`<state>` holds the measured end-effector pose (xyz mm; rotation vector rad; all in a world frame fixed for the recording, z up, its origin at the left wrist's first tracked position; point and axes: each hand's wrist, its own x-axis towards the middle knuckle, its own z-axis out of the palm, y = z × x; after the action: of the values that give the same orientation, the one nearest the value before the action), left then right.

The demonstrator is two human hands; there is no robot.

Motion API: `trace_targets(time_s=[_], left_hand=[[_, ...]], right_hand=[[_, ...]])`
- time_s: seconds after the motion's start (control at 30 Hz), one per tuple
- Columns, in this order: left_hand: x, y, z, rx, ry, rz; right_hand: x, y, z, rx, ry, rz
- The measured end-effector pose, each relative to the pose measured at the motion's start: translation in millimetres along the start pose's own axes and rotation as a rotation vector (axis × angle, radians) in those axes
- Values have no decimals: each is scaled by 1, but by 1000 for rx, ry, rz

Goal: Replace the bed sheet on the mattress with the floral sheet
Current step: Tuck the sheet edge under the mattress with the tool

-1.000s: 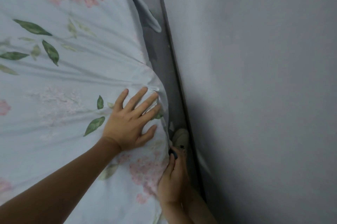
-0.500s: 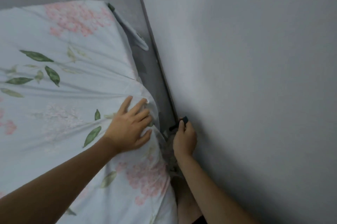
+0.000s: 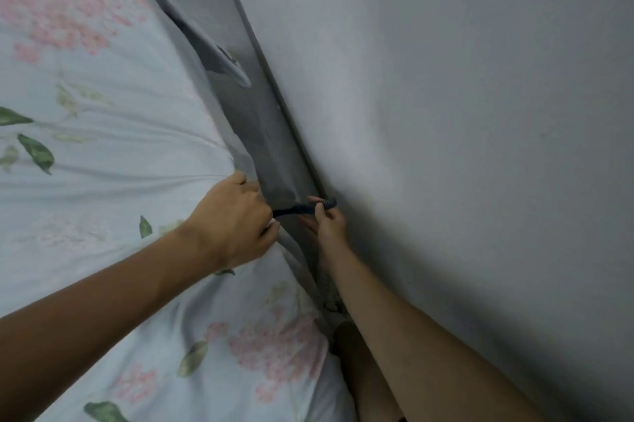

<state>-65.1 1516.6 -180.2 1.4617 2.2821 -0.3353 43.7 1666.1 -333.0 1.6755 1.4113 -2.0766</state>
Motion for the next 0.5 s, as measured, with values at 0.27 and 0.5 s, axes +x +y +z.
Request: trace_targets(time_s=[0.27, 0.5], left_hand=[[-15, 1, 0, -40, 352, 16], [-14, 1, 4, -18, 207, -1]], right_hand=[[-8, 21, 62, -343, -273, 104], [17, 20, 27, -198, -34, 102]])
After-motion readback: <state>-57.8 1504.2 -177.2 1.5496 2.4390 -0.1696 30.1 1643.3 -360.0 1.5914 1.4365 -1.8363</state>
